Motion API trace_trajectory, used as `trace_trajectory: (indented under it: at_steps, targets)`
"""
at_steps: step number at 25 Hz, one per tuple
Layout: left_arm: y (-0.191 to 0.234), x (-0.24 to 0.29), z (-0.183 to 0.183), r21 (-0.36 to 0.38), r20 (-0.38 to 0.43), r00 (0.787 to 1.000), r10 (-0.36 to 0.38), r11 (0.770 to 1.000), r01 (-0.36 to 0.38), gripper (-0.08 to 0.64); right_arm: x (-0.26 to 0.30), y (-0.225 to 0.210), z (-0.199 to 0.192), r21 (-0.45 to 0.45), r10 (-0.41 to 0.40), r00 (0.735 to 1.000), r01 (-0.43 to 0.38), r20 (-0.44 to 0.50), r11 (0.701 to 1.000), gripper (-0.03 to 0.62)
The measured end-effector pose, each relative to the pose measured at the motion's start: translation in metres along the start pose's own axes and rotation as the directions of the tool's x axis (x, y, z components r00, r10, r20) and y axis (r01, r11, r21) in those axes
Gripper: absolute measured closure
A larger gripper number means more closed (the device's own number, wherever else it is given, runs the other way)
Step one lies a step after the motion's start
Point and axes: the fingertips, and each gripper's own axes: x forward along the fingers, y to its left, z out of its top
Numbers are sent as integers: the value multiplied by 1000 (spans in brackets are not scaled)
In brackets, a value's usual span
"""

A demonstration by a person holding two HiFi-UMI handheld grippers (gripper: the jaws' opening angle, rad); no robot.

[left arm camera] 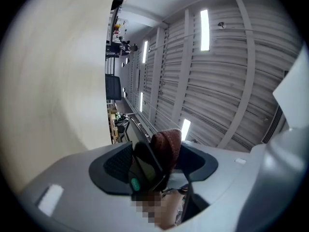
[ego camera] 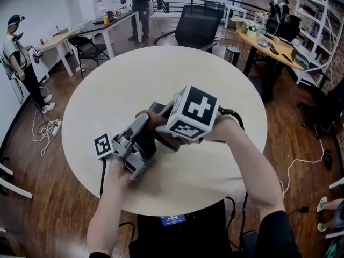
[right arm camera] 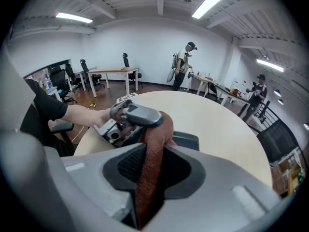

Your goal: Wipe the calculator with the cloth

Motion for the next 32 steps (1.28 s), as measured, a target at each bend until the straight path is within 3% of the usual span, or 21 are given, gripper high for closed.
trace_trajectory:
  at_steps: [6, 9, 11, 14, 16, 21, 26, 29, 32]
  targets:
    - [2, 0, 1, 12, -3, 1000, -8, 1000, 8, 253, 0, 36, -17, -90, 39, 996, -47, -82, 995, 494]
    - [0, 1, 0, 18, -9, 1000, -9, 1000, 10, 250, -12, 29, -22, -77, 19, 998, -23, -60, 997, 494]
    - [-1, 0, -1, 19, -11, 1000, -12, 1000, 13, 247, -27, -3, -18, -28, -93, 996, 93, -7, 995, 494]
    - [-1, -1, 1, 10, -2, 1000, -19, 1000, 19, 247, -44, -75, -10, 76, -325, 945, 321, 37, 944, 494]
    - [-1, -1, 2, 12, 1, 1000, -20, 1000, 20, 247, -35, -101, -9, 109, -362, 932, 358, 23, 927, 494]
    - [-3, -1, 2, 25, 0, 1000, -18, 1000, 18, 247, 11, -88, -11, 25, -238, 966, 242, -105, 970, 494]
    - [-1, 0, 0, 39, -6, 1000, -14, 999, 14, 247, 10, -44, 1, -132, -202, 968, 183, -149, 974, 494]
    - [0, -1, 2, 38, 7, 1000, -14, 999, 13, 247, 10, -2, 3, -180, -115, 980, 85, -160, 980, 494]
    - [0, -1, 3, 39, 14, 1000, -16, 999, 15, 238, 8, 24, -2, -198, -80, 984, 48, -160, 979, 494]
